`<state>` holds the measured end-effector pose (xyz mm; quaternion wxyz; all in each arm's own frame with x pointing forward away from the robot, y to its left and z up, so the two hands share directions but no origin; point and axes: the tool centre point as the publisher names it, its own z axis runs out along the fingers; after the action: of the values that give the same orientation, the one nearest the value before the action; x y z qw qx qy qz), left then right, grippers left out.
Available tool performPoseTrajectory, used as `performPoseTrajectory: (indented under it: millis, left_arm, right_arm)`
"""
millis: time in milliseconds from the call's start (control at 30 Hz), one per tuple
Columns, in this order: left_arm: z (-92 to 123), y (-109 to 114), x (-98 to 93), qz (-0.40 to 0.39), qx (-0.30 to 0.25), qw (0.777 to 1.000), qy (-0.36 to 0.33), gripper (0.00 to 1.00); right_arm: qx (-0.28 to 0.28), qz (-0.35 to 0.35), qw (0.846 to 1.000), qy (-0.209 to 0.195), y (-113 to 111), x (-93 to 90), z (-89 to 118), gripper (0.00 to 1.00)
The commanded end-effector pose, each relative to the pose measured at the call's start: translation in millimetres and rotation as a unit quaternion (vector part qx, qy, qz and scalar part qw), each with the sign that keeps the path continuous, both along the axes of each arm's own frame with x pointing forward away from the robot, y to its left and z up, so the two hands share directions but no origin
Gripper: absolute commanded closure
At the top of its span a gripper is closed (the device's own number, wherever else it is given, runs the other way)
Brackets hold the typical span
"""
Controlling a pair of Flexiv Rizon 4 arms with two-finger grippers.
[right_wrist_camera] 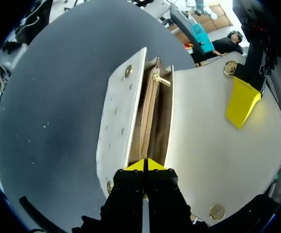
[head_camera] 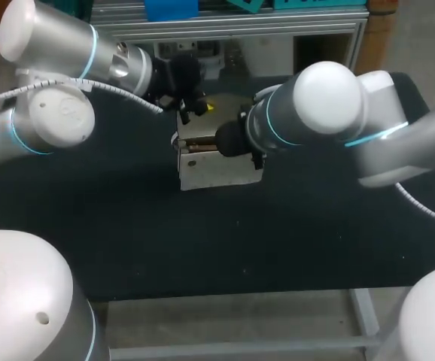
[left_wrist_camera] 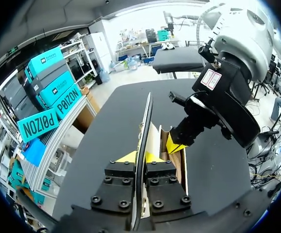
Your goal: Pick up the bag, open it, inspect its contents, close it, and place it on the opposite side
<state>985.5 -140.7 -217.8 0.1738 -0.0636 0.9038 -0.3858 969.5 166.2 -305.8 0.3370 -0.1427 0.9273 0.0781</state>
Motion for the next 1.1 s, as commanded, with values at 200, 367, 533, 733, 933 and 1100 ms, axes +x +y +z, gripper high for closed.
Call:
performPoseTrajectory:
  millis: [200, 367, 533, 733, 933, 1100]
  left_arm:
    - [6, 3, -3.7, -0.003, -0.007, 1.0, -0.001, 1.0]
    - [8, 3, -9.5, -0.014, -0.012, 1.0, -0.004, 1.0]
    - [5, 3, -15.3, -0.024, -0.012, 1.0, -0.005, 1.0]
    - [5, 5, -16.9, -0.033, -0.016, 0.999, -0.002, 1.0]
    - [3, 5, -15.8, -0.032, -0.02, 0.999, -0.001, 1.0]
    - [3, 7, -14.6, -0.028, -0.031, 0.999, -0.012, 1.0]
  right_arm:
    - [0.001, -0.006, 1.0, -0.003, 1, 2.3, -5, 1.0]
    - [0.003, -0.01, 1.0, -0.002, -1, 7.1, -4, 1.0]
    - [0.009, -0.017, 1.0, -0.002, -5, 19.9, -2, 1.0]
    - [0.011, -0.005, 1.0, 0.002, 1, 28.7, -5, 1.0]
    - [0.0, 0.013, 1.0, 0.027, 10, 25.3, -20, 1.0]
    - [-0.006, 0.01, 0.999, 0.043, 10, 19.0, -30, 1.0]
